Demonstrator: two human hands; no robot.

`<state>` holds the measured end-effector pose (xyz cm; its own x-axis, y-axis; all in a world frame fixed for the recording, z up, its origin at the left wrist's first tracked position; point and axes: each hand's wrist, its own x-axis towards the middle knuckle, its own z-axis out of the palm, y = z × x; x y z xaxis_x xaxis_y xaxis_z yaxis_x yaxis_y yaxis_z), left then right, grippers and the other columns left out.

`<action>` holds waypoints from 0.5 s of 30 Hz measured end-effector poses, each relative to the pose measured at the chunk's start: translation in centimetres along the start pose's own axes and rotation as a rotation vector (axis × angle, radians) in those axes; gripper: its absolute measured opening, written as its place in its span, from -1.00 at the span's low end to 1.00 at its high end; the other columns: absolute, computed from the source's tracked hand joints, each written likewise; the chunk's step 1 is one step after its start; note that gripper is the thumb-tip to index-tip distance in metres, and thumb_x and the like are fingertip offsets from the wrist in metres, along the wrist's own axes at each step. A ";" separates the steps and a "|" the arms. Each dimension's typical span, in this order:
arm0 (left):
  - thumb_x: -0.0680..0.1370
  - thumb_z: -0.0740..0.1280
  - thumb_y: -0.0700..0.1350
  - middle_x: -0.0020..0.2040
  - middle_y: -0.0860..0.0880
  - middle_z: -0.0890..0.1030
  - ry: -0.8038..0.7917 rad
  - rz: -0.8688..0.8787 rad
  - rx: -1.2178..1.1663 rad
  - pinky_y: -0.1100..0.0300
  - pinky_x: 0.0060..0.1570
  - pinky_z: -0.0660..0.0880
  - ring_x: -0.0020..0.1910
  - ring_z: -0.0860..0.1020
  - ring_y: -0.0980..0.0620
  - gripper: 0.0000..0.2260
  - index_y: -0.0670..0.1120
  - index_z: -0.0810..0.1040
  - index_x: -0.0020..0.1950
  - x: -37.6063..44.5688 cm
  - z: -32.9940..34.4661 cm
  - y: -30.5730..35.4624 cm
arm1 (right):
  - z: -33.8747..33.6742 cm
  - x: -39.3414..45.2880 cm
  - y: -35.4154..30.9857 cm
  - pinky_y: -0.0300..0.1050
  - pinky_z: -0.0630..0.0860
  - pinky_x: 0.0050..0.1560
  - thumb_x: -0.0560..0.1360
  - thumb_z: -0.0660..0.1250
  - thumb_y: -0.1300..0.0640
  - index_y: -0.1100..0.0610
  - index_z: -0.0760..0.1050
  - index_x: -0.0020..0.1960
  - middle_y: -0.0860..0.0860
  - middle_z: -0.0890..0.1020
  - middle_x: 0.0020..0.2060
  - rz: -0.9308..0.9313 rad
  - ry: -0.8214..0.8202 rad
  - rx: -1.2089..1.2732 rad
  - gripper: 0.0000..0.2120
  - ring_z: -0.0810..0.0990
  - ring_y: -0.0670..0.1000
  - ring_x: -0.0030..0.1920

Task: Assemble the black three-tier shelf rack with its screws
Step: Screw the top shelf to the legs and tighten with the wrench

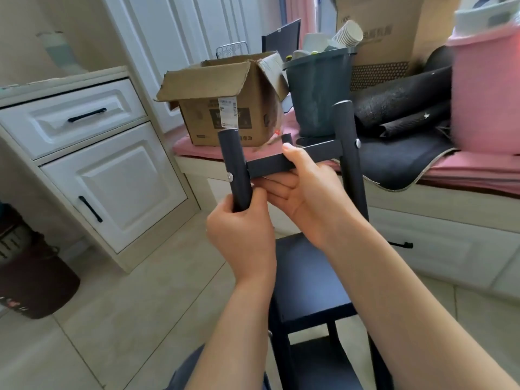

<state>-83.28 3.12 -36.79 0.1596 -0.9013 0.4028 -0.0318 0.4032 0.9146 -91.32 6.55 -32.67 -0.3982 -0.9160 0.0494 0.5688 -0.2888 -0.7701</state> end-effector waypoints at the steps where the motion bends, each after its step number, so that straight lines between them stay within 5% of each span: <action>1: 0.45 0.42 -0.17 -0.46 -0.22 0.33 0.017 0.009 -0.016 -0.19 -0.43 0.51 -0.39 0.35 -0.30 -0.68 -0.27 0.37 -0.38 -0.2 0.1 -0.1 | 0.0 0.0 0.0 -0.02 0.66 0.02 0.64 0.23 0.07 0.33 0.48 0.24 0.24 0.71 -0.05 0.010 -0.003 0.006 -0.66 0.73 0.15 -0.03; 6: 0.45 0.40 -0.18 -0.49 -0.02 0.28 0.015 0.001 -0.089 -0.09 -0.44 0.44 -0.43 0.27 -0.13 -0.69 -0.18 0.32 -0.38 -2.1 0.8 -1.1 | -1.5 -0.2 -0.1 -0.07 0.67 -0.08 0.62 0.21 0.07 0.29 0.48 0.21 0.23 0.72 -0.05 0.094 0.003 0.009 -0.69 0.73 0.15 -0.02; 8: 0.46 0.39 -0.21 -0.45 -0.15 0.33 -0.002 0.003 -0.104 -0.10 -0.42 0.42 -0.41 0.32 -0.24 -0.71 -0.17 0.33 -0.37 -3.0 1.3 -1.7 | -2.6 -0.4 -0.1 -0.06 0.67 -0.10 0.60 0.21 0.08 0.27 0.51 0.07 0.23 0.72 -0.07 0.121 0.018 0.001 -0.74 0.73 0.16 -0.04; 12: 0.49 0.38 -0.31 -0.48 -0.07 0.36 -0.081 -0.038 -0.152 -0.03 -0.40 0.39 -0.42 0.35 -0.13 -0.63 0.00 0.34 -0.40 -4.7 2.5 -2.1 | -4.6 -0.7 -0.7 -0.04 0.68 -0.14 0.58 0.21 0.11 0.16 0.58 -0.33 0.20 0.70 -0.20 0.123 0.045 -0.017 -0.65 0.72 0.16 -0.16; 15: 0.50 0.39 -0.31 -0.48 0.05 0.40 -0.165 -0.089 -0.180 0.04 -0.38 0.45 -0.41 0.43 -0.15 -0.67 -0.01 0.41 -0.37 -5.8 3.3 -2.3 | -5.8 -0.9 -1.3 -0.08 0.66 -0.21 0.57 0.20 0.12 0.14 0.49 -0.34 0.12 0.66 -0.34 0.113 0.066 -0.025 -0.68 0.70 0.11 -0.27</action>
<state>-87.43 6.89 -41.12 -0.0095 -0.9420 0.3354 0.1536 0.3300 0.9314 -95.92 9.39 -35.40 -0.3799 -0.9216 -0.0799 0.5951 -0.1773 -0.7839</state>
